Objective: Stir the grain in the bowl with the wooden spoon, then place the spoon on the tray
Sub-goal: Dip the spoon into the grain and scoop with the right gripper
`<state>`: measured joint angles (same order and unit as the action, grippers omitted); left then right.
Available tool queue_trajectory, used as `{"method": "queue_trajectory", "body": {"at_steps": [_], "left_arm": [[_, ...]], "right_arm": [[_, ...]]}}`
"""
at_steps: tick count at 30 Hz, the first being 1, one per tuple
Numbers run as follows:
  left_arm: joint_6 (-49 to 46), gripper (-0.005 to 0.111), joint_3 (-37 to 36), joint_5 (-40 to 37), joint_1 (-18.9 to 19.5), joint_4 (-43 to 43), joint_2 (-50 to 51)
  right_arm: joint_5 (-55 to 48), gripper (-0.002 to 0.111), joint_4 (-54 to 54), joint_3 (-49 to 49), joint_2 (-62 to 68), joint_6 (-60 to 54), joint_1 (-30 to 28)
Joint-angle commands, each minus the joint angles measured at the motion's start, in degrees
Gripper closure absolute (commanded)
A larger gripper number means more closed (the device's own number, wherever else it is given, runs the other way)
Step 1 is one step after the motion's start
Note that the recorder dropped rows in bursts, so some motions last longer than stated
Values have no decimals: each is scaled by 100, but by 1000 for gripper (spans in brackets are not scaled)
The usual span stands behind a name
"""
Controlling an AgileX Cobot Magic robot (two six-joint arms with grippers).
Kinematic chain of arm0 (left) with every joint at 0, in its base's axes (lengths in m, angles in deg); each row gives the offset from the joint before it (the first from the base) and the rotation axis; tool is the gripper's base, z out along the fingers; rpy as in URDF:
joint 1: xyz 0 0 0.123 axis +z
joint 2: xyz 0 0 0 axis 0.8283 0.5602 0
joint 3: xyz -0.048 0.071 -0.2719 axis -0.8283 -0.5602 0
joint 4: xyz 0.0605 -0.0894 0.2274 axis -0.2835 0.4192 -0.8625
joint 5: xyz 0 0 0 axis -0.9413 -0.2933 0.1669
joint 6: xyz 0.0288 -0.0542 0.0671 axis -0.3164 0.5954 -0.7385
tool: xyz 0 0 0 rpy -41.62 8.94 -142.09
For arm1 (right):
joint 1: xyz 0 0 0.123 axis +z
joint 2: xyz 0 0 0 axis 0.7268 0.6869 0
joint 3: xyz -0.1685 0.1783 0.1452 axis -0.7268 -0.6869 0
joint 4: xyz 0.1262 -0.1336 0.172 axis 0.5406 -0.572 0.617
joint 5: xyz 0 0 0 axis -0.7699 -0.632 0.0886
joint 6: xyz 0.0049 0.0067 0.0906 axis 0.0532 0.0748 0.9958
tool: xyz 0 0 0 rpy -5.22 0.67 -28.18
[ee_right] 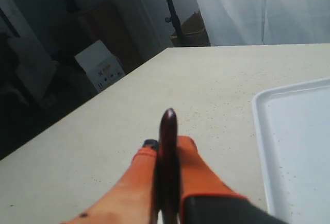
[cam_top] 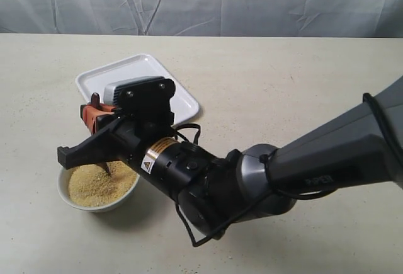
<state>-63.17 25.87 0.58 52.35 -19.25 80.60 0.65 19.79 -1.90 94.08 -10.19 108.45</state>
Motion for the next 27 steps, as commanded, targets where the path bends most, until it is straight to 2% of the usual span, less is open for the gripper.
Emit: {"method": "queue_trajectory", "body": {"at_steps": [1, 10, 17, 27], "left_arm": [[30, 107, -18, 48, 4, 0, -30], [30, 107, -18, 48, 4, 0, -30], [30, 107, -18, 48, 4, 0, -30], [30, 107, -18, 37, 4, 0, -30]], "right_arm": [[341, 109, -152, -3, -32, 155, -8], [341, 109, -152, -3, -404, 143, -8], [289, 109, 109, -3, -533, -300, -8], [-790, 109, 364, -3, -533, -509, -8]]}}
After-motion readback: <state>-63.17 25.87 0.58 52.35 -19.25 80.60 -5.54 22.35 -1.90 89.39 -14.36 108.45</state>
